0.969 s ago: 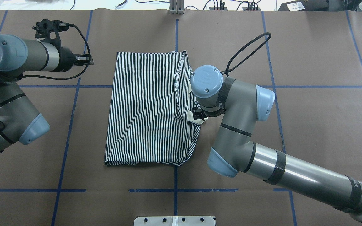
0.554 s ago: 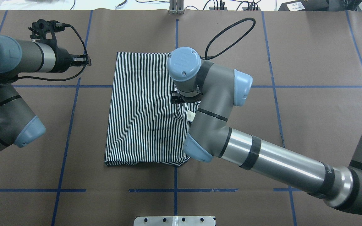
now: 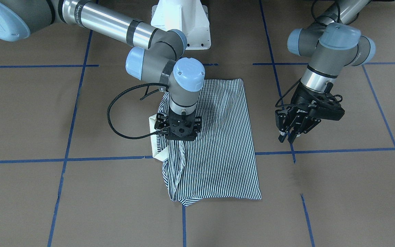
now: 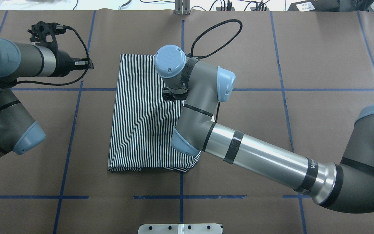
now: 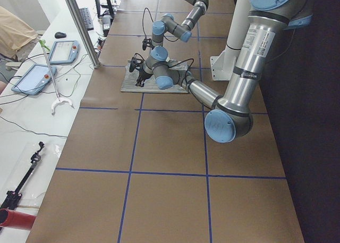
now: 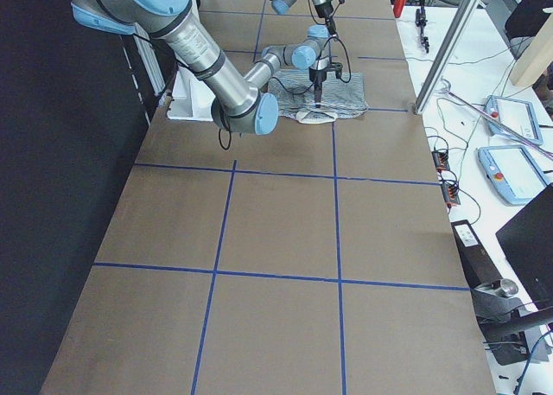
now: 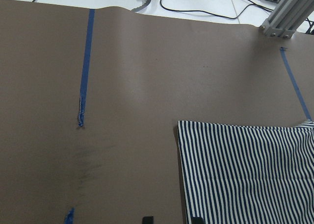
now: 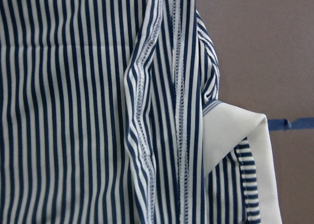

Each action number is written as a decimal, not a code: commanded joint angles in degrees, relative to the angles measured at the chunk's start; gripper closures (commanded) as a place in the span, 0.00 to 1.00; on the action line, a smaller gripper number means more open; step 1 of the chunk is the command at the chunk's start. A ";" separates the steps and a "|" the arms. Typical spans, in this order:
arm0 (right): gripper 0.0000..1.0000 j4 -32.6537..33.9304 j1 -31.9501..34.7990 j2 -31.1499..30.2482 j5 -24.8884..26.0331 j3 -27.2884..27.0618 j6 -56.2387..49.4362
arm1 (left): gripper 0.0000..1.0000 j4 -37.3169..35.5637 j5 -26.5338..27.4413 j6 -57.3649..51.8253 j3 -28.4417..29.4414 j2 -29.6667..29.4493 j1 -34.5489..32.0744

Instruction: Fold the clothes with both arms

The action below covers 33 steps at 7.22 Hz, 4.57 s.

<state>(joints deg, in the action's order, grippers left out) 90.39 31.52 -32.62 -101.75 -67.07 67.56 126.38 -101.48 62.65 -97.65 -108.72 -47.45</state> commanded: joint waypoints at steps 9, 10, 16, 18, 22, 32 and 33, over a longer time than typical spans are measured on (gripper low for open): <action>0.24 2.42 -6.24 -14.47 3.17 -26.94 29.64 | 0.62 -0.79 -0.04 0.19 -2.90 -0.08 -0.19; 0.29 0.16 -10.56 -15.62 9.31 -28.45 37.82 | 0.62 -0.88 -0.04 0.28 -2.38 -0.08 -0.19; 0.29 -0.83 -14.72 -20.38 9.55 -31.11 42.74 | 0.60 -1.49 -3.11 3.53 -1.40 -1.58 -0.01; 0.29 -0.92 -15.43 -20.11 9.46 -31.02 44.66 | 0.58 -1.67 -3.11 3.53 -1.40 -1.58 -0.10; 0.30 -0.83 -15.79 -19.94 9.46 -30.23 43.89 | 0.58 -1.93 -3.03 3.53 -1.32 -1.49 -0.10; 1.00 -6.28 -15.61 -20.11 7.79 -28.81 43.79 | 0.57 -2.19 -2.94 3.53 -1.93 -1.49 -0.19; 1.00 -6.28 -15.61 -20.37 7.79 -28.73 43.88 | 0.57 -2.19 -2.94 3.53 -1.93 -1.49 -0.19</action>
<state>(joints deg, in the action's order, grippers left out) 84.06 15.90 -52.76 -93.93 -95.62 111.38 124.19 -104.38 66.16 -99.60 -110.22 -47.63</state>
